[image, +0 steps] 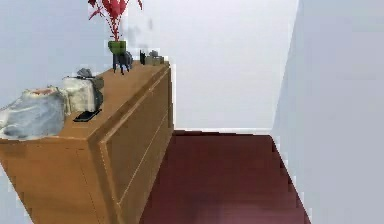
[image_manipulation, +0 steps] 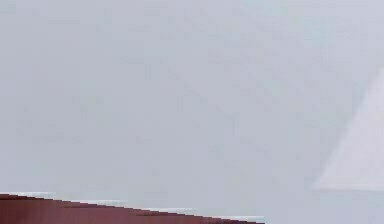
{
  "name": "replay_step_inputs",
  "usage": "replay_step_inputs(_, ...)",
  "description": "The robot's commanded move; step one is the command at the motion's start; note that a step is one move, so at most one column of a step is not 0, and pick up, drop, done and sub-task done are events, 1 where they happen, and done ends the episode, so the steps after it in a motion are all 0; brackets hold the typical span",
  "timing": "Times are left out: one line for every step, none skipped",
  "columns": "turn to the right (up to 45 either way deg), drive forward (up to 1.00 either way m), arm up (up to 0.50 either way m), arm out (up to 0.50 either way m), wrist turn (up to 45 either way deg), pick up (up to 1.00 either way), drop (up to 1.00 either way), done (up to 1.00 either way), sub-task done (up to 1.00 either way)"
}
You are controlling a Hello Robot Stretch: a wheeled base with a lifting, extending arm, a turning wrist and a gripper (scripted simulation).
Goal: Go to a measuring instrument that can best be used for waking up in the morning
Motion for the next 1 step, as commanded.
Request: replay_step_inputs(0.0,1.0,0.0,0.0,0.0,0.0,0.0,0.0,0.0)
